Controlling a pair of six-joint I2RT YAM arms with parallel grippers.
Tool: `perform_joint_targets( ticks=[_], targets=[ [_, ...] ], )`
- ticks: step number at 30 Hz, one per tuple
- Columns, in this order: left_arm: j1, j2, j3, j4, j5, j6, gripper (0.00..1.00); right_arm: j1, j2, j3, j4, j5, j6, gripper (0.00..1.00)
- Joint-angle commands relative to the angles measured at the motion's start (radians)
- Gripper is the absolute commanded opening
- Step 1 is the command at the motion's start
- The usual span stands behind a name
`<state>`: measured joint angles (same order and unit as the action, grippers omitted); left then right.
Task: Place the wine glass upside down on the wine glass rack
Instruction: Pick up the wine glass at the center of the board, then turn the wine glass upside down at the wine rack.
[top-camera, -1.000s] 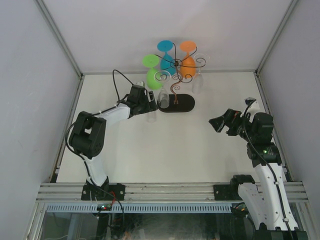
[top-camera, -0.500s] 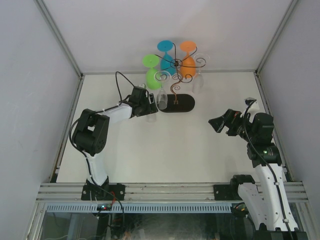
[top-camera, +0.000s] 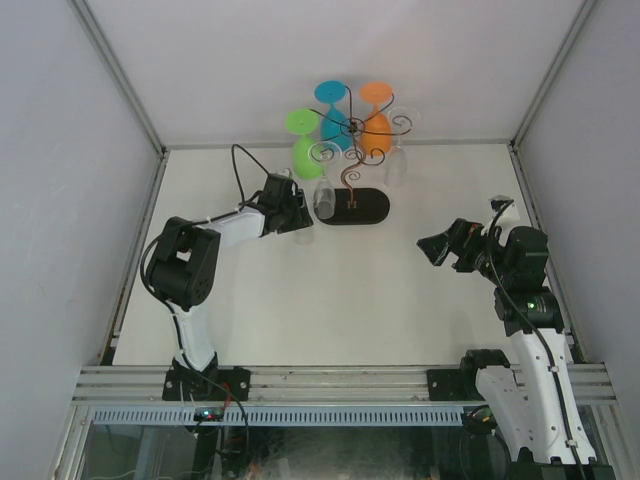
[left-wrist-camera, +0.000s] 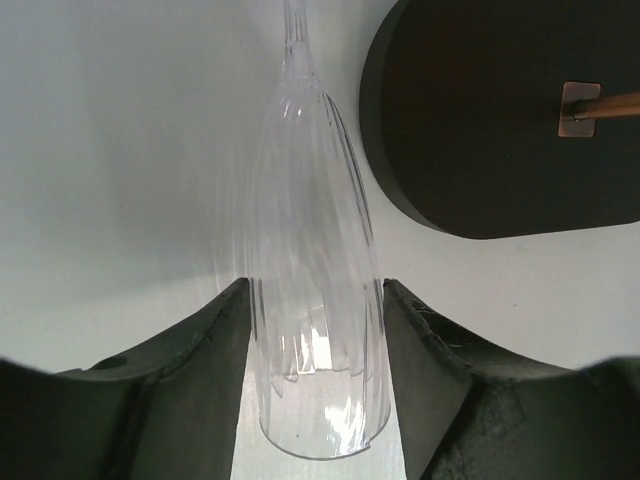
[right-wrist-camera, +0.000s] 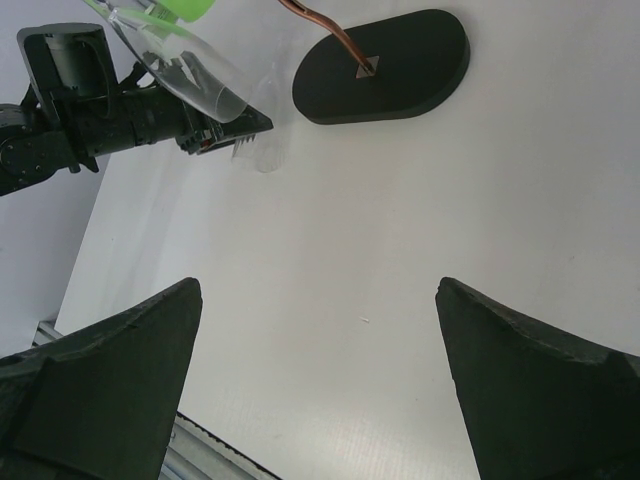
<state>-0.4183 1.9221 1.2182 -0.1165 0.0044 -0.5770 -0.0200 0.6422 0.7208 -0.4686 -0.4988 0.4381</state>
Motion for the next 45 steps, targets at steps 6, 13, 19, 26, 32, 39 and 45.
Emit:
perform_joint_targets(
  ticks=[6,13,19,26,32,39,45],
  targets=[
    [0.008,-0.133,-0.117,0.087,-0.011,-0.004,0.51,-0.007,-0.021,0.000,0.015,0.007,0.017,0.99],
    [0.007,-0.265,-0.248,0.133,-0.010,-0.005,0.51,-0.007,-0.020,0.001,0.013,0.005,0.021,0.99],
    [0.006,-0.388,-0.357,0.154,-0.007,-0.001,0.52,-0.006,-0.017,0.001,0.009,0.006,0.019,0.99],
    [-0.007,-0.584,-0.530,0.167,0.004,0.009,0.53,0.004,-0.018,-0.003,-0.017,0.021,0.028,0.98],
    [-0.086,-0.823,-0.684,0.127,-0.032,-0.001,0.54,0.135,-0.074,-0.070,-0.008,0.120,0.134,0.98],
    [-0.270,-1.097,-0.777,0.025,-0.145,-0.028,0.54,0.555,-0.136,-0.204,0.124,0.451,0.366,0.97],
    [-0.437,-1.265,-0.813,-0.024,-0.219,-0.061,0.54,0.881,-0.099,-0.284,0.347,0.710,0.477,0.95]
  ],
)
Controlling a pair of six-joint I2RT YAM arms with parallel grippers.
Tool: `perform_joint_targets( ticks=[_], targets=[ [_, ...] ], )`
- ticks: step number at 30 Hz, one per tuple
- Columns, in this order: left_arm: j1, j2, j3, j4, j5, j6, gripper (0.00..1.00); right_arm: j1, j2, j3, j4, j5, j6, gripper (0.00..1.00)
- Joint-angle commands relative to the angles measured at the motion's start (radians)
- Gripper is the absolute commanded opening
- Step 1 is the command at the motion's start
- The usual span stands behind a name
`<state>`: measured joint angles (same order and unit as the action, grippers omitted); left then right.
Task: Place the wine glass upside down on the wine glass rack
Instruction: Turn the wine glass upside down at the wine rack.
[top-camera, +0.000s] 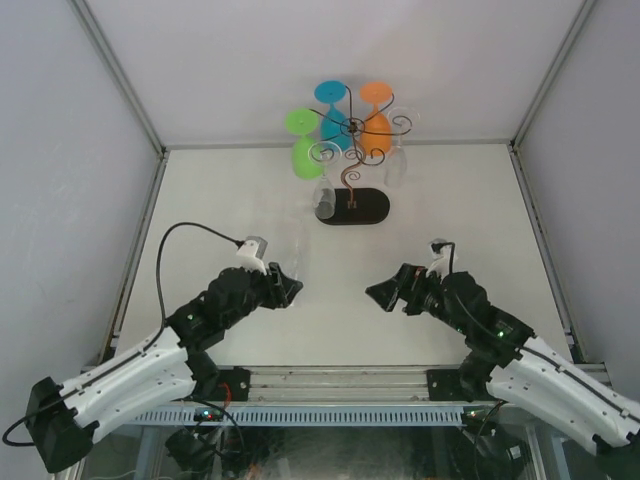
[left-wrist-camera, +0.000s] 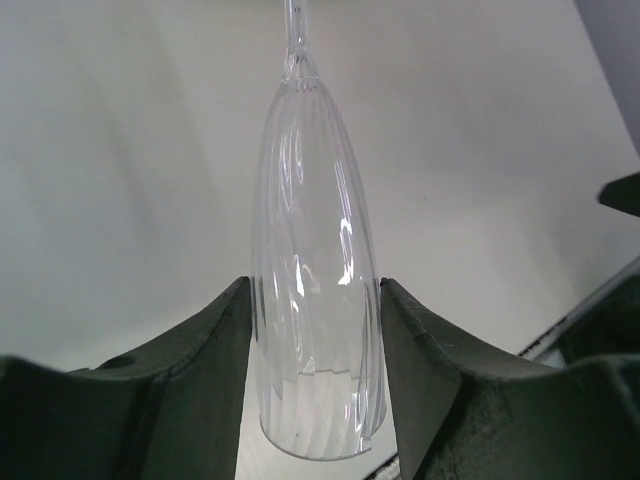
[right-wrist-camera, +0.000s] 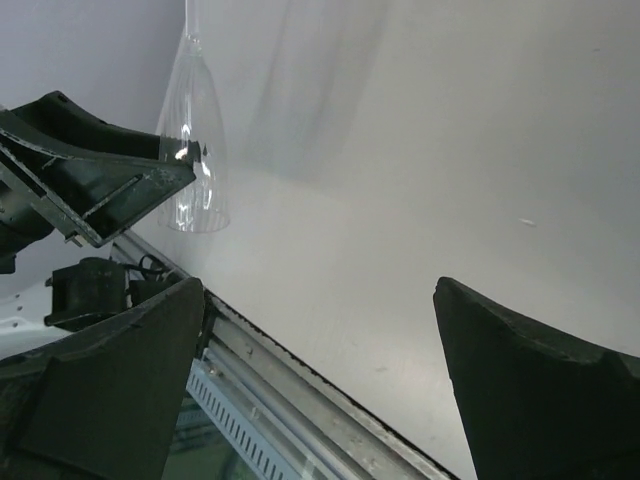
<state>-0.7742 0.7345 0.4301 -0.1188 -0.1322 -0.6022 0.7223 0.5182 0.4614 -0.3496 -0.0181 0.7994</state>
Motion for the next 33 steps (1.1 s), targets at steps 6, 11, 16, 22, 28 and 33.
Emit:
perform_joint_targets(
  ticks=[6,11,16,22,28,33],
  targets=[
    [-0.230,-0.130,-0.027,-0.016,-0.148,-0.065,0.54,0.341,0.169,-0.033,0.472,0.351,0.070,0.94],
    [-0.332,-0.135,-0.002,0.036,-0.173,-0.064,0.54,0.417,0.261,-0.033,0.642,0.374,0.012,0.93],
    [-0.376,-0.114,0.017,0.068,-0.161,-0.044,0.54,0.467,0.285,-0.034,0.752,0.414,-0.038,0.89],
    [-0.404,-0.090,0.022,0.115,-0.131,-0.039,0.55,0.467,0.321,-0.007,0.676,0.487,0.033,0.78],
    [-0.433,-0.059,0.042,0.150,-0.110,-0.022,0.55,0.433,0.352,-0.003,0.667,0.469,0.079,0.69],
    [-0.460,-0.027,0.050,0.177,-0.083,-0.005,0.55,0.381,0.371,0.009,0.681,0.420,0.086,0.63]
  ],
)
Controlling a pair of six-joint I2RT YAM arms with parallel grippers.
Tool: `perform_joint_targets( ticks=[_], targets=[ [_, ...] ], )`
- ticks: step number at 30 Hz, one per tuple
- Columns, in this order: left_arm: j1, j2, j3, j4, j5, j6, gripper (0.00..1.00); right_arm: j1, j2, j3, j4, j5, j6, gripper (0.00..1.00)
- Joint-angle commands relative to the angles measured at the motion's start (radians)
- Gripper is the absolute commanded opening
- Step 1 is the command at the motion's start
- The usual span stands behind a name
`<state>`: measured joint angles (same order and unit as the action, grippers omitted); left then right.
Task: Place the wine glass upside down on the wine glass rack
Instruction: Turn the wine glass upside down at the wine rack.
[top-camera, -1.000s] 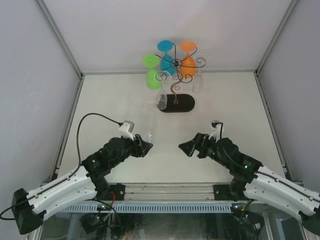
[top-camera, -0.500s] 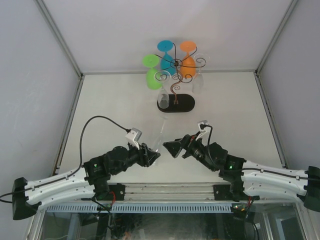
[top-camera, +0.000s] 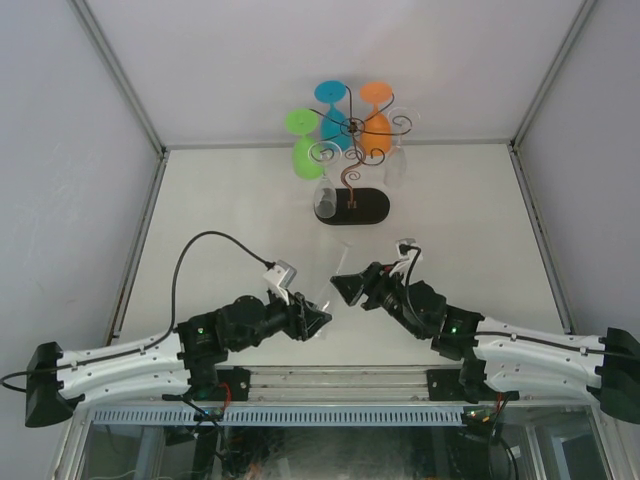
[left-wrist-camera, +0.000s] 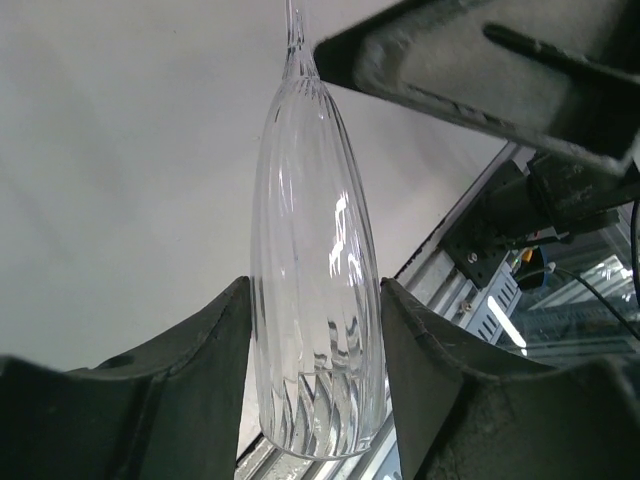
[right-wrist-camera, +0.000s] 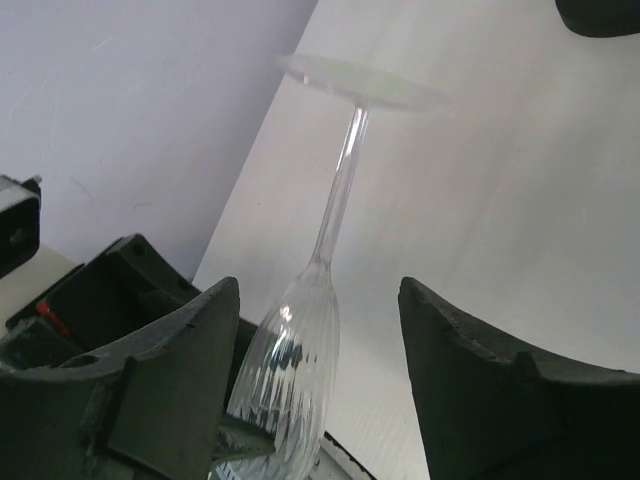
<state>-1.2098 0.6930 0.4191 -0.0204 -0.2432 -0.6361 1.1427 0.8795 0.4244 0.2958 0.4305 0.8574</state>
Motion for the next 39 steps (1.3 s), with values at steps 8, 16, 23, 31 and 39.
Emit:
perform_joint_targets(
  ticks=[8,16,23,31,39],
  targets=[
    [-0.062,0.022,0.060,0.105,0.009,0.037,0.56,-0.083,0.036,0.048,0.039,-0.101,0.069,0.38],
    [-0.064,0.032,0.062,0.126,0.036,0.044,0.62,-0.087,0.030,0.048,0.040,-0.102,0.065,0.00],
    [-0.064,-0.004,0.081,0.126,0.063,0.069,0.89,-0.087,-0.003,0.048,0.000,-0.077,0.002,0.00],
    [-0.064,-0.094,0.184,-0.119,-0.073,0.198,0.92,-0.084,-0.087,0.048,-0.078,-0.096,-0.195,0.00],
    [-0.064,-0.057,0.388,-0.400,-0.249,0.410,0.92,-0.082,-0.188,0.048,-0.128,-0.193,-0.401,0.00]
  ],
)
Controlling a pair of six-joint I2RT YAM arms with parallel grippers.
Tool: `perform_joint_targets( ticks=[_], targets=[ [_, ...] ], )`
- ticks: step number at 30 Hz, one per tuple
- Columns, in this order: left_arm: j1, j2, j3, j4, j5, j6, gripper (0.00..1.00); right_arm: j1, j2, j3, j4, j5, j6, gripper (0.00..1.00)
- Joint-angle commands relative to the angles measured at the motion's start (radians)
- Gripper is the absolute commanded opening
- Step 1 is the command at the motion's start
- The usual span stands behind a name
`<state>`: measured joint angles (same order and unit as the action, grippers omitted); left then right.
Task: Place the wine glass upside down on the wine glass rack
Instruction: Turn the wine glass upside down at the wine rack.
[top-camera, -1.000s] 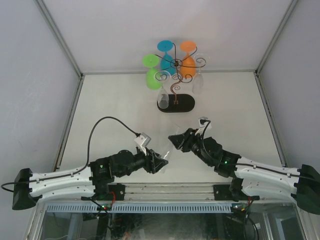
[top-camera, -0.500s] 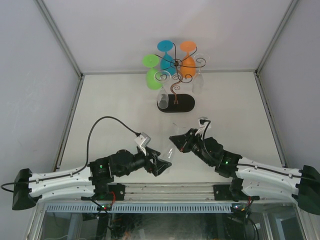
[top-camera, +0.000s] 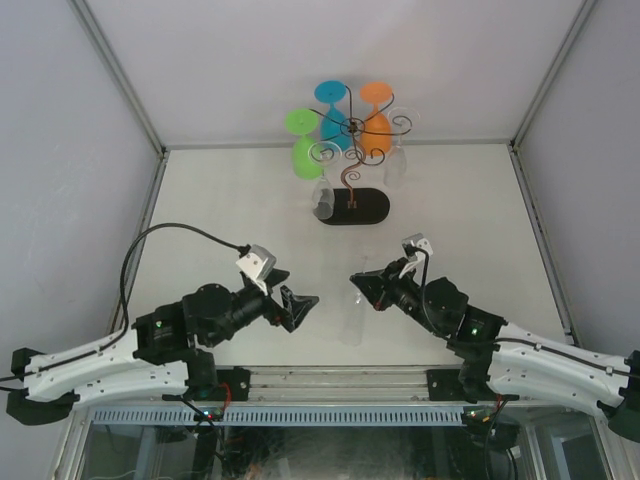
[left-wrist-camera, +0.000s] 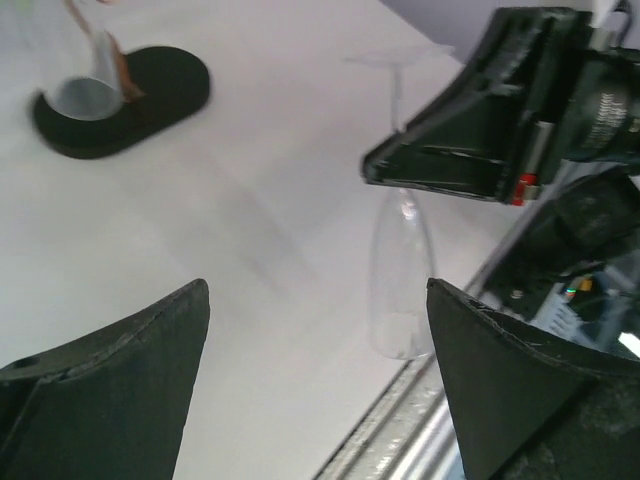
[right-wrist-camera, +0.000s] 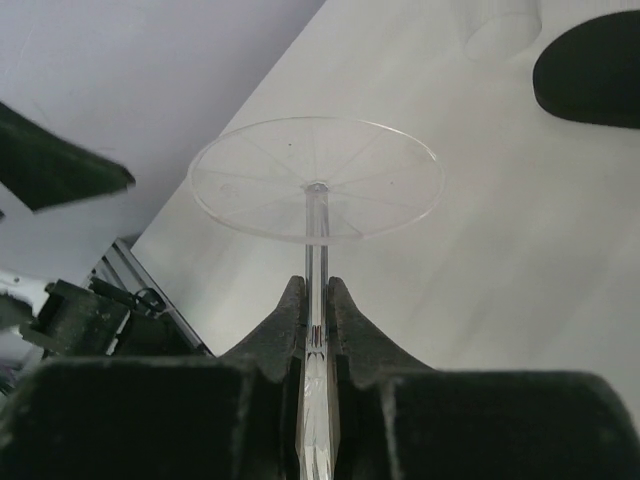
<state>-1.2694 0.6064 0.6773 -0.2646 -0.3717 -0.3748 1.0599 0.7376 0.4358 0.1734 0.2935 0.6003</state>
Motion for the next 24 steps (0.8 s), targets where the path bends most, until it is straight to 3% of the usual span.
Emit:
perform_joint_targets(
  ticks=[1,8,24],
  targets=[
    [-0.005,0.049,0.166,-0.179,-0.148,0.179,0.92,-0.001,-0.054,0.037,-0.006,-0.068,-0.173,0.00],
    [-0.005,0.118,0.290,-0.271,-0.127,0.389,0.91,-0.017,-0.023,0.129,-0.172,-0.164,-0.295,0.00],
    [-0.005,0.095,0.266,-0.082,-0.073,0.877,0.86,-0.081,-0.047,0.250,-0.324,-0.463,-0.319,0.00]
  ],
)
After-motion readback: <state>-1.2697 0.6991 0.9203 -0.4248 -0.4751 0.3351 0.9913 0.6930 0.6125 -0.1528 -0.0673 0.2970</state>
